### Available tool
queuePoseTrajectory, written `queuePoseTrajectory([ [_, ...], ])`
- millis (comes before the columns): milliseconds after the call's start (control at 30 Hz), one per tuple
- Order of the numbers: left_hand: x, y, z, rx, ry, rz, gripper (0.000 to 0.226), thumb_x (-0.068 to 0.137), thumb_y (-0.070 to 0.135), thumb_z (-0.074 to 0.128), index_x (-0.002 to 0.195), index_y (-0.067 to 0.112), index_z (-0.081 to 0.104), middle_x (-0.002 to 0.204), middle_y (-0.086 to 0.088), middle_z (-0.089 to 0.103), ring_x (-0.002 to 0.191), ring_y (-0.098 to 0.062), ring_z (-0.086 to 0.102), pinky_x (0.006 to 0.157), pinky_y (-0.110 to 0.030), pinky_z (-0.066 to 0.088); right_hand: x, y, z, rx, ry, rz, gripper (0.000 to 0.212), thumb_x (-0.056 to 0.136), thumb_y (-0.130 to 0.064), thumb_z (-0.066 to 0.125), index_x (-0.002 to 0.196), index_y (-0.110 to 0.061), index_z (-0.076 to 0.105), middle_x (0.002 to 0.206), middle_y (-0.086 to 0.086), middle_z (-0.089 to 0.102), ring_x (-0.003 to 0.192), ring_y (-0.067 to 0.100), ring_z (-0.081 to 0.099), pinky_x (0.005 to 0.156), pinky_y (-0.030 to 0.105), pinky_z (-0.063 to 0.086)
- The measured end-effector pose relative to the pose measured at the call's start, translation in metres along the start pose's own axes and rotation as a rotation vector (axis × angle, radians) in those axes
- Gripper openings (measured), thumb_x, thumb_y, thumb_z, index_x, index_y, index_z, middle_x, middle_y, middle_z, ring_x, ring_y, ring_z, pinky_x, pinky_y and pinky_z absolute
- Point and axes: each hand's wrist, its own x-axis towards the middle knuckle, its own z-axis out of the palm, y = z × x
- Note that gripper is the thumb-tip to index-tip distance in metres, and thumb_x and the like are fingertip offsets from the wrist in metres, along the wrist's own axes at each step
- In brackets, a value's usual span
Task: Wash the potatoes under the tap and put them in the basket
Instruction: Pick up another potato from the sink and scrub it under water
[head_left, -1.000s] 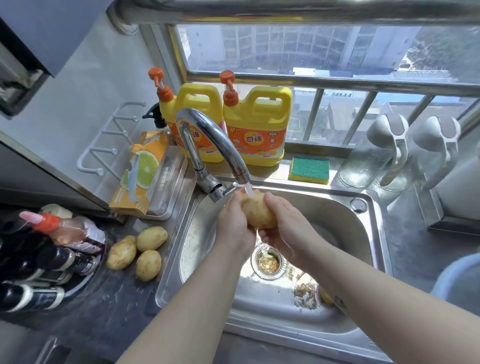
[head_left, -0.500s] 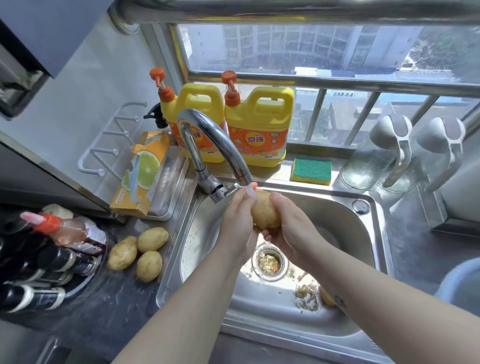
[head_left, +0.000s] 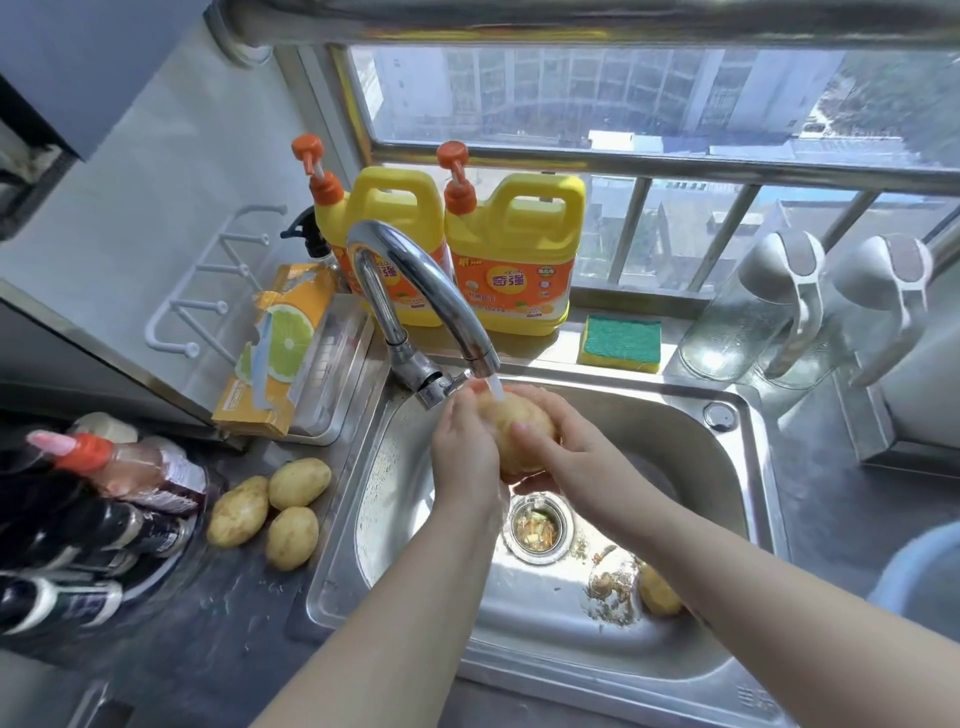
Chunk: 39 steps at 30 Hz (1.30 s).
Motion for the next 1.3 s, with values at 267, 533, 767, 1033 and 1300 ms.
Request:
queuePoseTrajectory([
  [267,-0.011,0.015,-0.008,-0.093,-0.311,-0.091,0.029,0.109,0.014,0.036,0.126,0.007,0.058,0.115,-0.013,0.067,0.098,-0.021,0.070,0.079,-0.038,0.059,-0.001,0.000,-0.012,-0.310,-0.020,-0.008,0.059,0.093,-0.033,0.072,0.142,-0.032,0.039,0.108,-0.014,0.062,0.087,0.002,0.063,0.082,0.030,0.056],
  [533,-0.014,0.002,-0.012,0.203,-0.240,0.098,0.060,0.083,0.032,0.063,0.142,0.022,0.053,0.132,-0.009,0.064,0.117,-0.021,0.065,0.100,-0.046,0.054,-0.006,-0.002,-0.003,-0.364,-0.039,-0.067,0.058,0.090,-0.032,0.073,0.137,-0.036,0.039,0.120,-0.016,0.058,0.097,-0.006,0.062,0.081,0.015,0.050],
  [767,-0.014,0.014,-0.015,-0.043,-0.423,-0.064,0.025,0.106,0.008,0.040,0.117,0.017,0.061,0.104,-0.004,0.074,0.095,-0.016,0.072,0.078,-0.034,0.059,-0.004,-0.002,-0.012,-0.281,-0.065,-0.001,0.057,0.091,-0.031,0.073,0.138,-0.035,0.041,0.111,-0.004,0.062,0.084,0.007,0.062,0.083,0.038,0.056],
  [1033,-0.016,-0.003,-0.004,0.160,-0.271,0.222,0.027,0.087,0.017,0.069,0.107,0.034,0.063,0.106,-0.003,0.073,0.101,-0.019,0.070,0.093,-0.044,0.057,-0.001,-0.006,-0.007,-0.613,-0.005,-0.093,0.072,0.088,-0.035,0.075,0.148,-0.032,0.036,0.134,-0.004,0.044,0.118,0.005,0.050,0.103,0.027,0.046],
  [1300,-0.009,0.006,-0.002,0.011,-0.247,-0.016,0.027,0.106,0.018,0.044,0.121,0.014,0.066,0.107,-0.007,0.073,0.096,-0.024,0.070,0.086,-0.047,0.059,-0.007,-0.005,-0.009,-0.339,-0.033,0.054,0.066,0.086,-0.041,0.075,0.134,-0.028,0.031,0.110,0.002,0.059,0.081,0.014,0.062,0.074,0.038,0.055],
])
